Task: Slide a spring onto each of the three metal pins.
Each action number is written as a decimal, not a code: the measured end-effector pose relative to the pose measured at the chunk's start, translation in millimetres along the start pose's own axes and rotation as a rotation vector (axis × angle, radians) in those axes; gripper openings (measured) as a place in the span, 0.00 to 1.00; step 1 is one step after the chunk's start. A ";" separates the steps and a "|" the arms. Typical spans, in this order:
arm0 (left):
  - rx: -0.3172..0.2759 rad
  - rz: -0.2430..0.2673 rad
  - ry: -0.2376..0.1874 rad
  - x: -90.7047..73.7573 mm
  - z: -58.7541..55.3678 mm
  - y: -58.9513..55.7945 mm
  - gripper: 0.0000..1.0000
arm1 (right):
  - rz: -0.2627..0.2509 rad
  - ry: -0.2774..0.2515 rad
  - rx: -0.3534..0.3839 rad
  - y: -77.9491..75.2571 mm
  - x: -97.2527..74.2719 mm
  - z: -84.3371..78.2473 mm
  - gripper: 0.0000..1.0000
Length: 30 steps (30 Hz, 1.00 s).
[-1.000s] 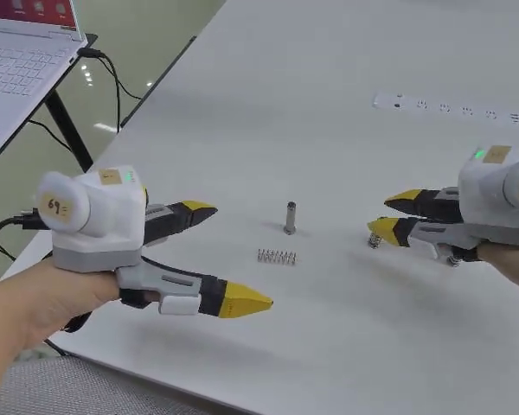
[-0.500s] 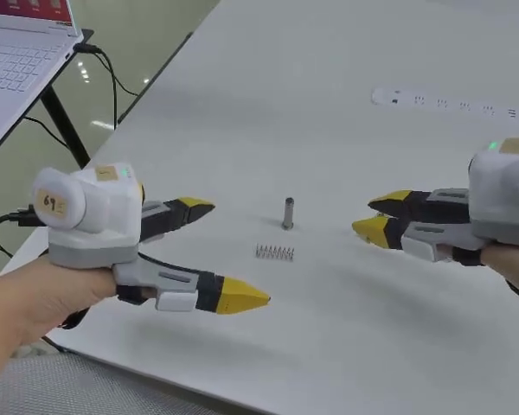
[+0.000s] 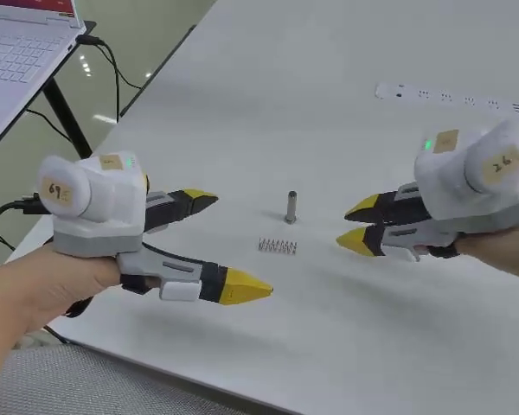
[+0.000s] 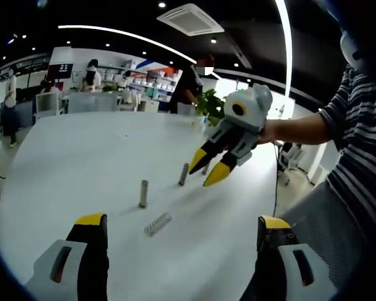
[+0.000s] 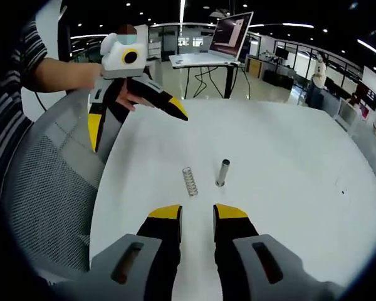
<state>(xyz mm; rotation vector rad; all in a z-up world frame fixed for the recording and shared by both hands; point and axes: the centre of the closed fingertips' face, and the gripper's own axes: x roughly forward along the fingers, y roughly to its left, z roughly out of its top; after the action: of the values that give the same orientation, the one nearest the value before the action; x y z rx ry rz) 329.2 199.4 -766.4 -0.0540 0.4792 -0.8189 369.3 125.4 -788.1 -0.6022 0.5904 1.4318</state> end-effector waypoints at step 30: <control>0.008 -0.008 0.013 -0.8 -3.5 1.6 0.97 | 0.122 0.204 -0.152 9.1 71.3 1.2 0.15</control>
<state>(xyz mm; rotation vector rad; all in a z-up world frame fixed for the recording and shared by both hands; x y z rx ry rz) 328.2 201.6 -769.6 -0.0433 0.4880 -0.8296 364.0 177.8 -837.0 -0.8513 0.6923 1.5504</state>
